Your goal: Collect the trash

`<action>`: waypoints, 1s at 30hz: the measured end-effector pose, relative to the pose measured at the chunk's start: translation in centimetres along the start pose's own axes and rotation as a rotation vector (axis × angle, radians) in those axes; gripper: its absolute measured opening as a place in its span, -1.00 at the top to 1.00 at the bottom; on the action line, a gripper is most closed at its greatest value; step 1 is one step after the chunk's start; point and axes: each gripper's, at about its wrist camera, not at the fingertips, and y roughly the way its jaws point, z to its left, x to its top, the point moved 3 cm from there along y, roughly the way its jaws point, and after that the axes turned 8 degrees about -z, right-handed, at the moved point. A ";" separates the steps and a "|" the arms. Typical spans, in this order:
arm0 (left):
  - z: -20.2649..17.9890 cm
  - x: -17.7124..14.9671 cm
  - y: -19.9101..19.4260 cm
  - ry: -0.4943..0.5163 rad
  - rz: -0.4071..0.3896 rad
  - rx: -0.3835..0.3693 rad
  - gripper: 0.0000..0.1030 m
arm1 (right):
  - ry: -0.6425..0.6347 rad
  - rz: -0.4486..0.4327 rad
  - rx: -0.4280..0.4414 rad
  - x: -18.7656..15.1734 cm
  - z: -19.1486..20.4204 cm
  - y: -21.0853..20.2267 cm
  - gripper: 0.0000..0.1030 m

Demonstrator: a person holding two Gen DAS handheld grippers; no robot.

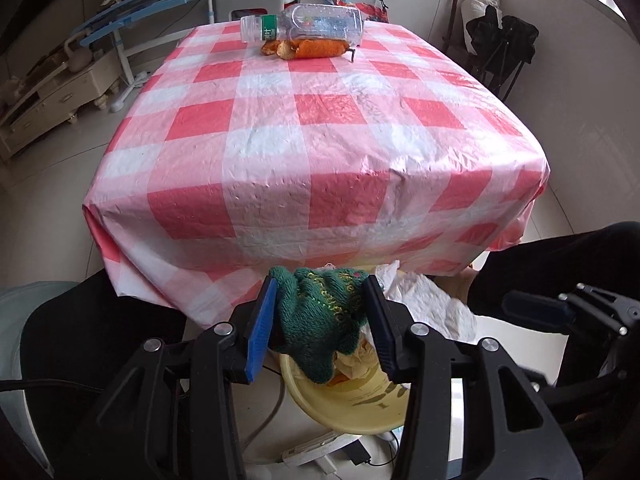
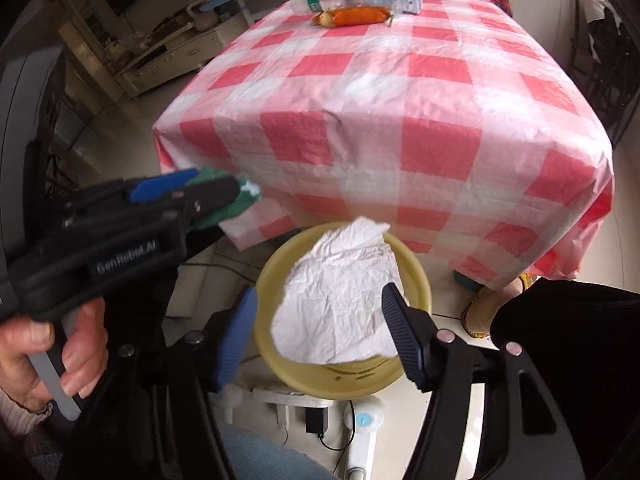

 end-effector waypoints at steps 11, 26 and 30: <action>-0.3 0.4 -0.5 0.032 -0.003 0.003 -0.25 | 0.109 -0.344 -0.115 2.2 -2.3 -4.3 -0.62; 3.9 4.7 -8.6 -0.158 -0.389 0.134 -0.72 | 0.008 -0.429 -0.194 2.8 -1.3 -4.9 -0.69; 3.8 4.7 -9.0 -0.161 -0.402 0.135 -0.73 | -0.003 -0.430 -0.199 2.8 -1.0 -4.9 -0.70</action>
